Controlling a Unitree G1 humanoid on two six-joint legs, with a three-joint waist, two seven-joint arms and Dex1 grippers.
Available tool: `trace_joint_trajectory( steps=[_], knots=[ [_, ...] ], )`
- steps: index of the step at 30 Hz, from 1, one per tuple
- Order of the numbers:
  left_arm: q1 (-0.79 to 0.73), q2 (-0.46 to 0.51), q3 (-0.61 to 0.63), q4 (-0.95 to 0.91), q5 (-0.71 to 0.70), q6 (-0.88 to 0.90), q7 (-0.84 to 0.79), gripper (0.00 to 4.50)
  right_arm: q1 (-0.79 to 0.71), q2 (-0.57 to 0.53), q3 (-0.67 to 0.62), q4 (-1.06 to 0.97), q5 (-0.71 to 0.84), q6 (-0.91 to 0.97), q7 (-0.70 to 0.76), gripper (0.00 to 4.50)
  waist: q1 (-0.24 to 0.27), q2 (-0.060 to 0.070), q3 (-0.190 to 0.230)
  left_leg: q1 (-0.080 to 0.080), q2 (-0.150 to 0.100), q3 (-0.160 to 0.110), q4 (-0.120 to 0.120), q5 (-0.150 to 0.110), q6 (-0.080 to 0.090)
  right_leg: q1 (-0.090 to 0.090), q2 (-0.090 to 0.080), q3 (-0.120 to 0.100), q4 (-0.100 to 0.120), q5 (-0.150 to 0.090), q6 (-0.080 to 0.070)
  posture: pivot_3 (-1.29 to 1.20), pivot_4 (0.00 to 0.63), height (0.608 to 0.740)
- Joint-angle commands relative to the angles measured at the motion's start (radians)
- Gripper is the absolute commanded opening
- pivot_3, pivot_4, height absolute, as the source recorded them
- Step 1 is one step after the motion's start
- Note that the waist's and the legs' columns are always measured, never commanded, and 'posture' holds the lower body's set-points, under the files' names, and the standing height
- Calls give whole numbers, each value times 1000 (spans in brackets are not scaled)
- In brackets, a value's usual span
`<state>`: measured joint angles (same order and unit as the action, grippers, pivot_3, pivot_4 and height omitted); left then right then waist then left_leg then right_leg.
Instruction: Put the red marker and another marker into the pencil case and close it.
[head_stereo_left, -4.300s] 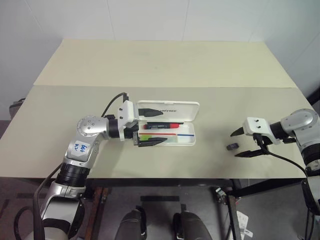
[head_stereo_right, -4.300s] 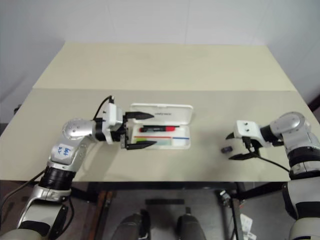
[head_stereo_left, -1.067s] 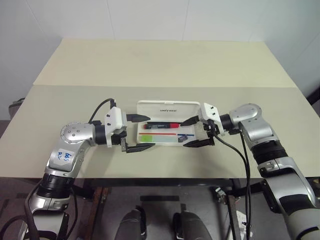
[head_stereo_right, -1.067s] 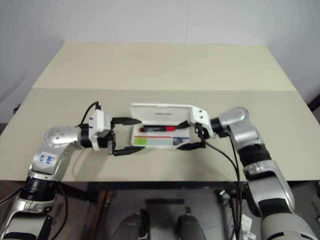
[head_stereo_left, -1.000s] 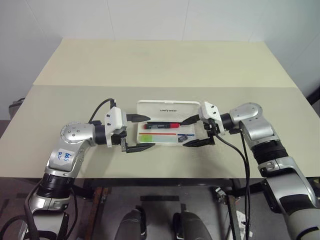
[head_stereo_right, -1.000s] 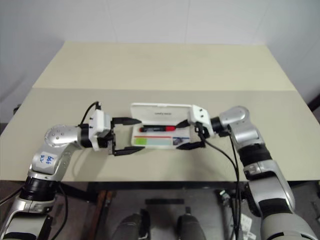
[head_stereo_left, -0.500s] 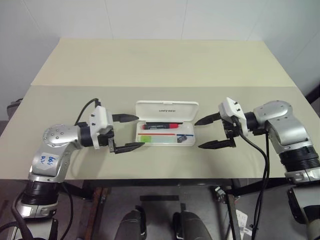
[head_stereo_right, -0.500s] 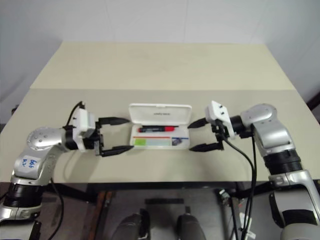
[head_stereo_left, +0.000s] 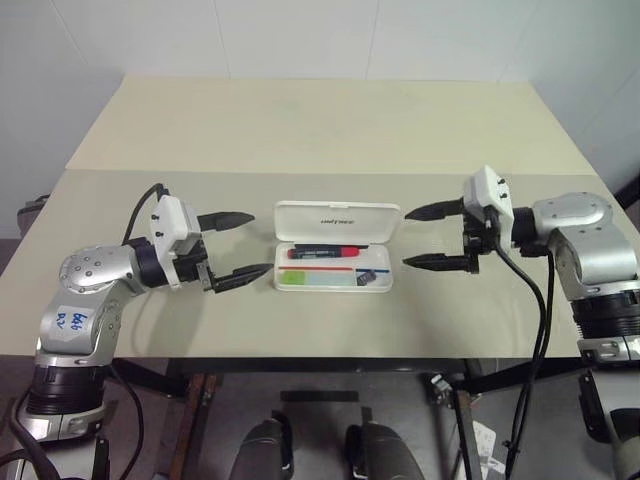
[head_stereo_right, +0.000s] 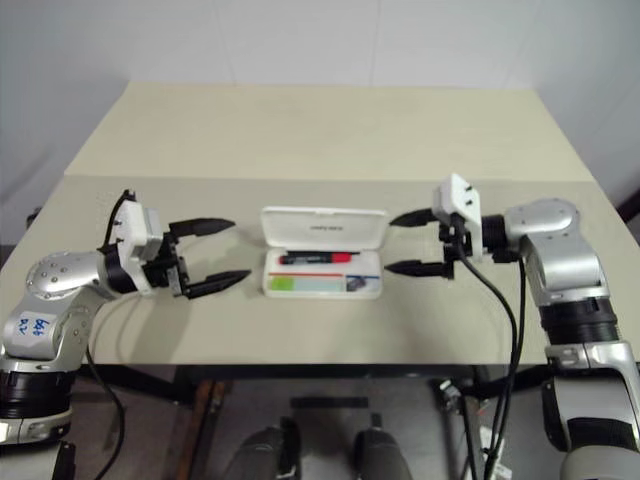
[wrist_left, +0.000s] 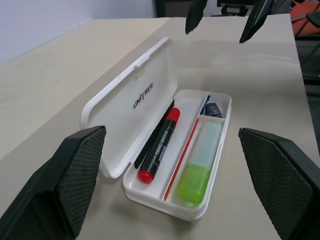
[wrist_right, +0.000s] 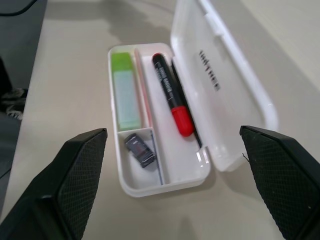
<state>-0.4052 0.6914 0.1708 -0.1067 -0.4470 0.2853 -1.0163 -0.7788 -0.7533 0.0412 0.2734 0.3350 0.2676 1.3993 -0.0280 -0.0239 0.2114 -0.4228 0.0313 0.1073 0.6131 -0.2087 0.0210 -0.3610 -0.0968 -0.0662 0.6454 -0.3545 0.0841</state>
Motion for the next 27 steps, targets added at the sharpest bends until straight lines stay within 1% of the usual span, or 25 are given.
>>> trace_joint_trajectory(
  steps=[1,5,10,16,22,25,27],
  knots=[
    [11,8,33,9,-15,-18,6,4500,5,10,-63,-85,74,43,-26,4486,0,0,0,0,0,0,0,0,0,0,0,0,0,0,0,0,150,740],
    [11,5,32,38,-8,-29,3,4500,30,21,-100,-165,140,103,-58,4486,0,0,0,0,0,0,0,0,0,0,0,0,0,0,0,0,150,740],
    [-4,2,22,75,-5,-39,-3,4500,63,39,-127,-238,193,134,-98,4486,0,0,0,0,0,0,0,0,0,0,0,0,0,0,0,0,150,740],
    [-36,-1,7,119,-7,-37,-18,4500,101,95,-136,-290,222,104,-152,4486,0,0,0,0,0,0,0,0,0,0,0,0,0,0,0,0,150,740],
    [-52,-8,-4,143,-1,-42,-27,4500,137,107,-123,-311,216,83,-161,4486,1,0,0,0,0,0,0,0,0,0,0,0,0,0,0,0,150,740],
    [-63,-14,-9,159,0,-58,-35,3883,138,107,-114,-307,208,72,-162,4500,0,0,0,0,0,0,0,0,0,0,0,0,0,0,0,0,150,740],
    [-70,-18,-14,164,-4,-62,-40,3222,134,108,-109,-299,202,64,-162,4500,0,0,0,0,0,0,0,0,0,0,0,0,0,0,0,0,150,740]
  ],
)
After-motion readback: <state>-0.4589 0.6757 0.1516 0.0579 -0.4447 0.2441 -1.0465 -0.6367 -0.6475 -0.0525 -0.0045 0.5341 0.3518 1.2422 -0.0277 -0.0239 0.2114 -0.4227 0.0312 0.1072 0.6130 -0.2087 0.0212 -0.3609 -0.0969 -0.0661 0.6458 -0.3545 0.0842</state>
